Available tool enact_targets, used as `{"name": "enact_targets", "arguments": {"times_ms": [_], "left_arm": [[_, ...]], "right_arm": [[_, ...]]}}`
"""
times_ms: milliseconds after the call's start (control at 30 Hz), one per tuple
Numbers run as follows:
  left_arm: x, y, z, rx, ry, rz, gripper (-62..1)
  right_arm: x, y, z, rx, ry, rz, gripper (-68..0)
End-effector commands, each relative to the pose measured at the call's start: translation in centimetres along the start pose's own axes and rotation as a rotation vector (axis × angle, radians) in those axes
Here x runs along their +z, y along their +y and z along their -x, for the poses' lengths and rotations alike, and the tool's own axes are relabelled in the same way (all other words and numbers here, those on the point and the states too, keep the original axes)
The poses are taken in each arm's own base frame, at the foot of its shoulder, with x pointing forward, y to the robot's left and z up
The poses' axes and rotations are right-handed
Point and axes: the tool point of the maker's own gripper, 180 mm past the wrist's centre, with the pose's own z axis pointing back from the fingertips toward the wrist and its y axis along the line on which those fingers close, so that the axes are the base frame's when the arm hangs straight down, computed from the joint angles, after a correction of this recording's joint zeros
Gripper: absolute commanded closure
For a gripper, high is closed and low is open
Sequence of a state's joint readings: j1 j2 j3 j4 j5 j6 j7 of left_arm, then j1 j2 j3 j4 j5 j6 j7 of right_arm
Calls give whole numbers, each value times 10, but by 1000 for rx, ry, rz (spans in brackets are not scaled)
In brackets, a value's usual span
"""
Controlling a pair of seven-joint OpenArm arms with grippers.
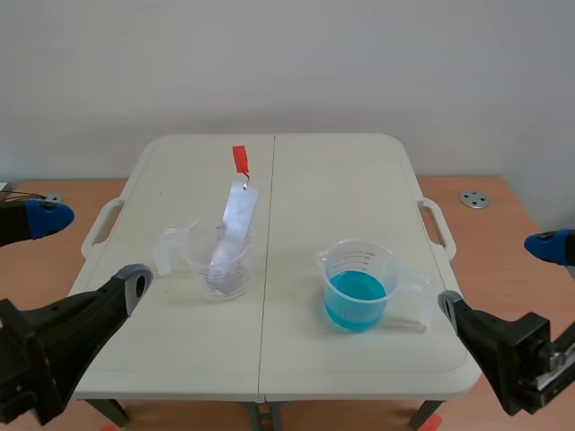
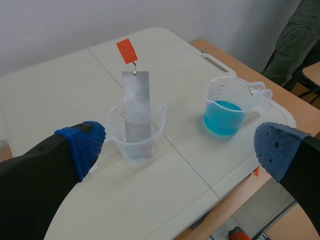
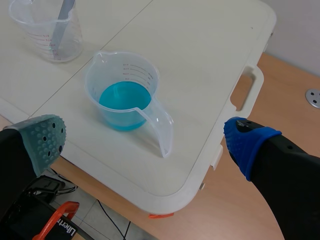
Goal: Hold the metal plate by the orange handle, dip it into the blue solution, take it out and point at it, then put the plate back in the beaker on the left.
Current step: 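Lift the metal plate out of the left beaker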
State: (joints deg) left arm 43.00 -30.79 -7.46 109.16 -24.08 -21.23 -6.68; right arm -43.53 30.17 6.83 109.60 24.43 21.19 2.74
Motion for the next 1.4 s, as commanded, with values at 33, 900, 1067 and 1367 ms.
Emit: {"name": "enact_targets", "arguments": {"times_ms": [33, 900, 1067, 1367], "left_arm": [[-1, -4, -7, 9, -29, 9, -623], [-1, -4, 1, 9, 15, 8, -164], [-1, -5, 11, 8, 71, 13, -49], [30, -27, 62, 60, 287, 28, -49]], "right_arm": [[-1, 0, -13, 12, -46, -3, -663], [-13, -13, -38, 54, -118, 15, -663], [-26, -12, -53, 77, -142, -4, -663], [-61, 5, -73, 75, -195, -75, -663]]}}
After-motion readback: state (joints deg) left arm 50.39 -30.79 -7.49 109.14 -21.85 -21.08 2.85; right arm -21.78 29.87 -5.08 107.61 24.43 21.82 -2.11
